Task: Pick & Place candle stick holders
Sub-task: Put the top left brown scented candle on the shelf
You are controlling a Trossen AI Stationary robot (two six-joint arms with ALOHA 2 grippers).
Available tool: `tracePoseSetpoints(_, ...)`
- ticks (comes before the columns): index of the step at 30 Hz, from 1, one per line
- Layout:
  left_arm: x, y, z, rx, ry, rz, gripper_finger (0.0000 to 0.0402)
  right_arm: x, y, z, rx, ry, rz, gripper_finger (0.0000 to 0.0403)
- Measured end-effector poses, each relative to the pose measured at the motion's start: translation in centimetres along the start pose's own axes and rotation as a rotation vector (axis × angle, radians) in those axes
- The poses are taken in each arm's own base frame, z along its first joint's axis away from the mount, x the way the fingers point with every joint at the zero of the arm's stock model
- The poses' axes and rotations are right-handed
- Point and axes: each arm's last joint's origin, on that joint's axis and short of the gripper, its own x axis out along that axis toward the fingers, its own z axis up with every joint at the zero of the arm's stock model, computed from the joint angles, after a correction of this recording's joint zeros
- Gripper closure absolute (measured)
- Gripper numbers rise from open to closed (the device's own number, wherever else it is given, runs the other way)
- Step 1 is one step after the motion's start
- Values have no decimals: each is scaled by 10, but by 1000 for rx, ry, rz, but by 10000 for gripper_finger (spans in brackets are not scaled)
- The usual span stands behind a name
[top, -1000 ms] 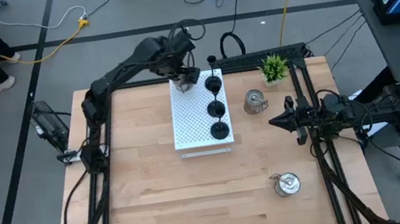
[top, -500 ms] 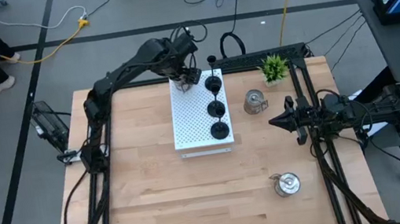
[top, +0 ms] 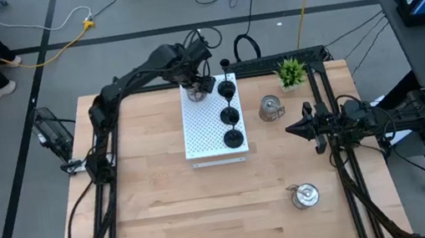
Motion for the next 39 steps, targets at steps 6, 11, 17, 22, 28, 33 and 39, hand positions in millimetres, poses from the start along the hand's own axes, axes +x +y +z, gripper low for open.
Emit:
tracePoseSetpoints(6, 0, -2, 1, -5, -12, -16, 26, 0, 0, 0, 7, 0, 0, 403)
tracePoseSetpoints(11, 0, -2, 1, 8, -12, -16, 26, 0, 0, 0, 7, 0, 0, 403)
tracePoseSetpoints(17, 0, 1, 3, 36, 6, -48, 25, 0, 0, 0, 7, 0, 0, 403)
tracePoseSetpoints(22, 1, 4, 5, 44, 17, -70, 14, 0, 0, 0, 7, 0, 0, 403)
tracePoseSetpoints(28, 2, 4, 4, 85, 21, -67, 3, 0, 0, 0, 7, 0, 0, 403)
tracePoseSetpoints(33, 2, 5, 4, 96, 13, -46, 7, 0, 0, 0, 7, 0, 0, 403)
tracePoseSetpoints(39, 2, 5, 4, 98, 13, -38, 5, 0, 0, 0, 7, 1, 0, 403)
